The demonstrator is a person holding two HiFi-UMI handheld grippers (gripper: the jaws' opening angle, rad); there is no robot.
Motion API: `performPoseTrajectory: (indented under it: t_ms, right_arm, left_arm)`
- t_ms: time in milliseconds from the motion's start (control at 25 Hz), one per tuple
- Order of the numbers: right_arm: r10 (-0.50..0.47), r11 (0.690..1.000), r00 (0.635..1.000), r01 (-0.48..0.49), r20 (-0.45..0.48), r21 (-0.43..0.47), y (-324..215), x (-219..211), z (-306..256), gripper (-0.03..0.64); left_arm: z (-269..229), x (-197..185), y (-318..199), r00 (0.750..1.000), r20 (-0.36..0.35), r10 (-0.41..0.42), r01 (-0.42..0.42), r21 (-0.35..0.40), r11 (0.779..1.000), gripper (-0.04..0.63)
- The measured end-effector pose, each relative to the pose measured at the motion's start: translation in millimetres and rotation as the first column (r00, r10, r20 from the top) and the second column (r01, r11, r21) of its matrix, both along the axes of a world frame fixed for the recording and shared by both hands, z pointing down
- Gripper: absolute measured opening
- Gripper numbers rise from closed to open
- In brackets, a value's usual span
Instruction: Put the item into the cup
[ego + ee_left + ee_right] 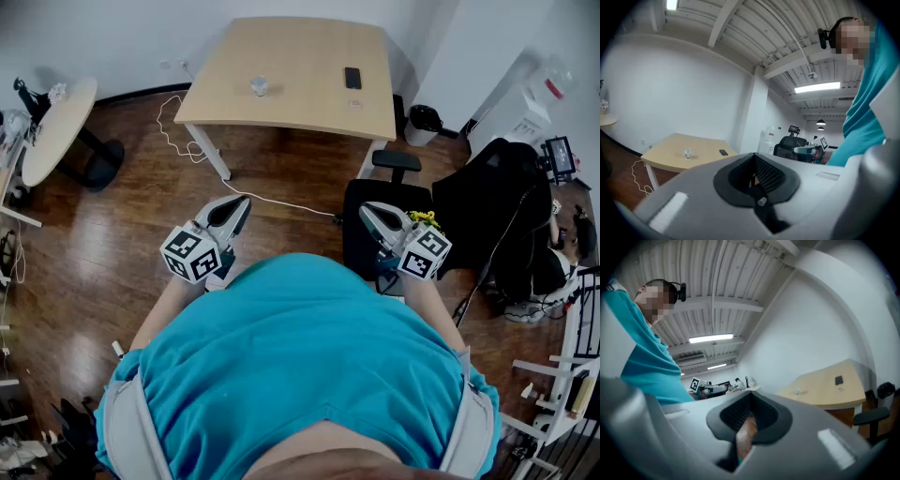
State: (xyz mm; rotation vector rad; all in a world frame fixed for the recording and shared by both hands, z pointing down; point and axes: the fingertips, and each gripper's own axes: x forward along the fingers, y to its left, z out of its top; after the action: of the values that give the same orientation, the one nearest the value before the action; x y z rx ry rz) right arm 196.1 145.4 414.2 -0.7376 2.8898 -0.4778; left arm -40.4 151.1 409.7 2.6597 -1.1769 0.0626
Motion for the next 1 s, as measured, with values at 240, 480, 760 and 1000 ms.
performPoseTrajectory:
  t_ms: [240,480,760,1000]
  right_arm:
    - [-0.003,1.0,1.0,0.004,-0.02,0.015,-3,24,2,0.001]
    - [-0.005,1.0,0.999,0.005,-0.036,0.004,-15,23,9,0.0]
    - [-0.002,1.0,0.997,0.001,-0.081,-0.011,-60,-26,8,0.002]
    - [0.023,1.0,0.988,-0.024,-0.151,-0.01,-114,-89,6,0.002]
  left_arm:
    - [-1,23,-2,1.0,0.006,-0.001,0.001,0.002,1.0,0.005]
    - [5,23,-11,1.0,0.011,0.007,-0.007,-0.011,1.0,0.005]
    - [8,-21,-52,0.999,-0.029,0.017,-0.017,-0.001,1.0,0.005]
    - [10,-81,-95,0.998,0.002,0.064,-0.065,0.025,0.998,0.005]
